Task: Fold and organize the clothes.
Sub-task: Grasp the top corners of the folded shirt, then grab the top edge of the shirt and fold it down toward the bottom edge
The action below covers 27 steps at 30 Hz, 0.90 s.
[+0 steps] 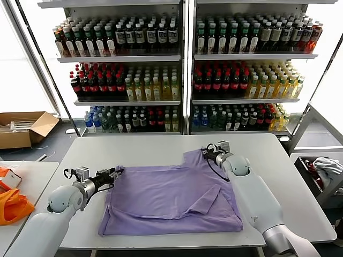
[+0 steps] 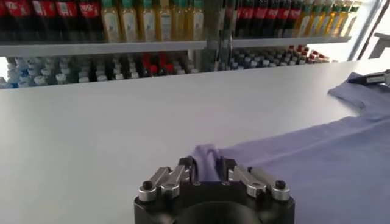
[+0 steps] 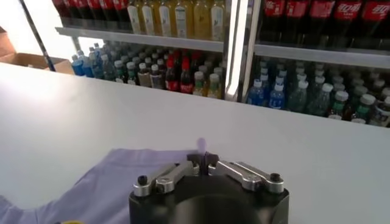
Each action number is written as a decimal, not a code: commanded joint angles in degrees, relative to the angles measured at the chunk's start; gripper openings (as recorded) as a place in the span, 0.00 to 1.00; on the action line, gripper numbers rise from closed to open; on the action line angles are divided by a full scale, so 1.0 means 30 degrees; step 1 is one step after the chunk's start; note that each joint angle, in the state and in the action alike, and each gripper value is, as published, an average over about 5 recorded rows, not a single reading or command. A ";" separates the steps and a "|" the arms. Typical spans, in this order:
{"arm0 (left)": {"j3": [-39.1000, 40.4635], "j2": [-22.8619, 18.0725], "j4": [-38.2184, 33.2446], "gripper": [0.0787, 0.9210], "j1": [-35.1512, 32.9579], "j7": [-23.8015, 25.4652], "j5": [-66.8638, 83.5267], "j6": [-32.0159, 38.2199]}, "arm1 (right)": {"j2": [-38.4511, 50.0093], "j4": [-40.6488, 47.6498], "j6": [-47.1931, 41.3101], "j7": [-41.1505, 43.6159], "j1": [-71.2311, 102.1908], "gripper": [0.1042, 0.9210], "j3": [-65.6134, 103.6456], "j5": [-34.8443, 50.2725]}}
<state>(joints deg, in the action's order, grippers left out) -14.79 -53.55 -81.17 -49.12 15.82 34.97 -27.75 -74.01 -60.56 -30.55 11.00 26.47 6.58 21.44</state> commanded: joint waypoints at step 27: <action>-0.6926 0.0819 -1.1563 0.01 -1.2102 -0.3558 -0.0444 0.1368 | 0.3404 -1.9204 -0.0789 -0.2614 1.5916 0.00 0.7625 0.2453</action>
<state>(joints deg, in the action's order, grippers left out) -28.07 -51.15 -105.22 -69.22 7.40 35.66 -24.10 -65.69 -104.34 -32.69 3.57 56.45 20.82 30.53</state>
